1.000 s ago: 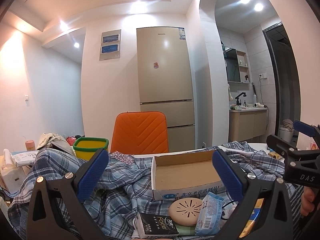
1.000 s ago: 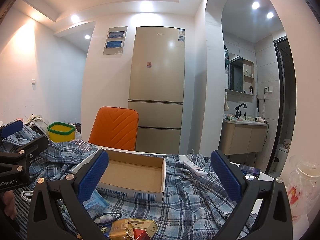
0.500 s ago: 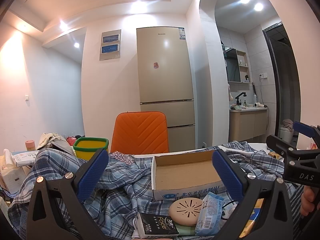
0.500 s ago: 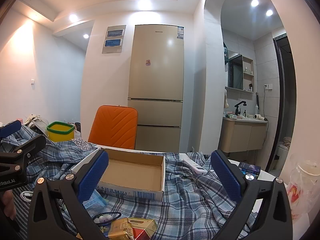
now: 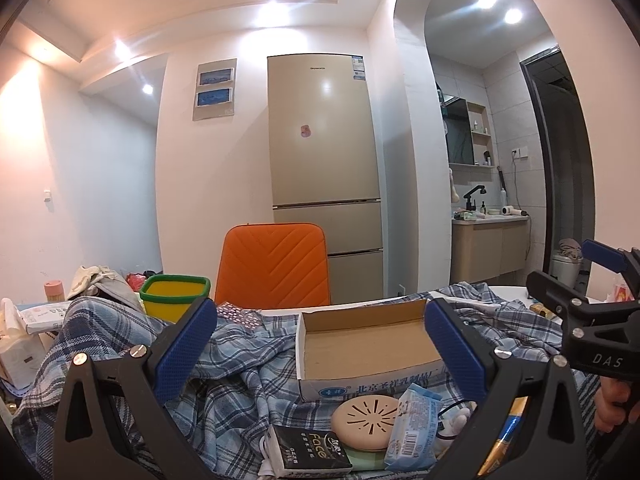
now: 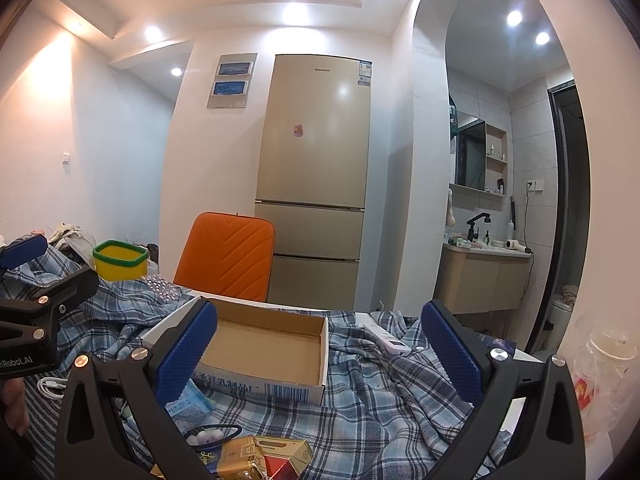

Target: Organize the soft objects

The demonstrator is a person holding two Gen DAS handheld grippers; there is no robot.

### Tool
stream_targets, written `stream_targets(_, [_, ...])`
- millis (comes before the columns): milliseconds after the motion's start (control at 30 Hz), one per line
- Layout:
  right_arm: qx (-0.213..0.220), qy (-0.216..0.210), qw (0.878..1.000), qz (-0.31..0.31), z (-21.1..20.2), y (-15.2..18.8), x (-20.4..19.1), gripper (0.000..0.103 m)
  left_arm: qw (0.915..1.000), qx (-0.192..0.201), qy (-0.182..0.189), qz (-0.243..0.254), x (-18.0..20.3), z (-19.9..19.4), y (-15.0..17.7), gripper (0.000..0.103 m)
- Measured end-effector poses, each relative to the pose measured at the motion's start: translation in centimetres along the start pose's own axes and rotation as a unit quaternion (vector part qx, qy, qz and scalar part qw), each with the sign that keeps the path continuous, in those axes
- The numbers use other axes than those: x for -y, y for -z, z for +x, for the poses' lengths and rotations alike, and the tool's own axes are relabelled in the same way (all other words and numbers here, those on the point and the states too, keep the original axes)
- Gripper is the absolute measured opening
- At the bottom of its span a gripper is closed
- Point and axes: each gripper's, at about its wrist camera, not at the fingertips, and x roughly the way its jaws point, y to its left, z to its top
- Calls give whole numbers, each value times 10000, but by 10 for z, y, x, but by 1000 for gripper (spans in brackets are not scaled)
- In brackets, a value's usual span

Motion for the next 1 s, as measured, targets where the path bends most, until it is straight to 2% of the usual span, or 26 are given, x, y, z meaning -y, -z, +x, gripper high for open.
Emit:
stream_targets(200, [-5, 18, 10000, 34, -3, -1, 0, 103, 9999, -80, 90, 77, 3, 3, 0, 103])
stream_targets(300, [-21, -4, 10000, -3, -2, -2, 0, 103, 10000, -18, 21, -1, -1, 1, -1, 103])
stream_targets(667, [9, 51, 10000, -3, -3, -4, -1, 103, 9995, 77, 132, -287, -11, -3, -2, 103])
stream_targets(1000, [22, 0, 10000, -6, -1, -3, -2, 103, 9999, 37, 119, -99, -3, -2, -2, 103])
